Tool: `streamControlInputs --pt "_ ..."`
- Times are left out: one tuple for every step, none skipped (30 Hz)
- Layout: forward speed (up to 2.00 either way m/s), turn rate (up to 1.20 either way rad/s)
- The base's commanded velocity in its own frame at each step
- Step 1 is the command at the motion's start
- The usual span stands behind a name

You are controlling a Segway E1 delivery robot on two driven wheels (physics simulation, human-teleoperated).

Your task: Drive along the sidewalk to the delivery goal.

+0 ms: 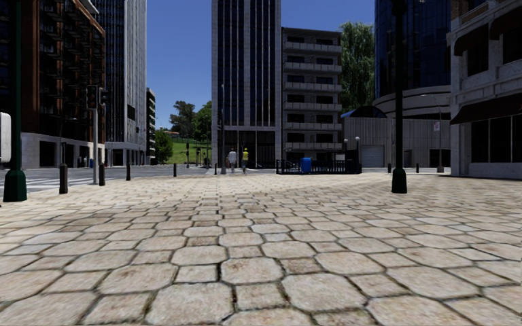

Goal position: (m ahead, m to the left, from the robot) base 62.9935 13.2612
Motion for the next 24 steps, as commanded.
streamControlInputs --pt "2.0 0.0" --pt "2.0 0.0" --pt "2.0 0.0" --pt "2.0 0.0" --pt "2.0 0.0" --pt "2.0 0.0" --pt "2.0 0.0" --pt "2.0 0.0" --pt "2.0 0.0" --pt "2.0 0.0" --pt "2.0 0.0" --pt "2.0 0.0" --pt "2.0 0.0" --pt "2.0 0.0" --pt "2.0 0.0" --pt "2.0 0.0" --pt "2.0 0.0" --pt "2.0 0.0" --pt "2.0 0.0" --pt "2.0 0.0" --pt "2.0 0.0" --pt "2.0 0.0" --pt "2.0 0.0" --pt "2.0 0.0"
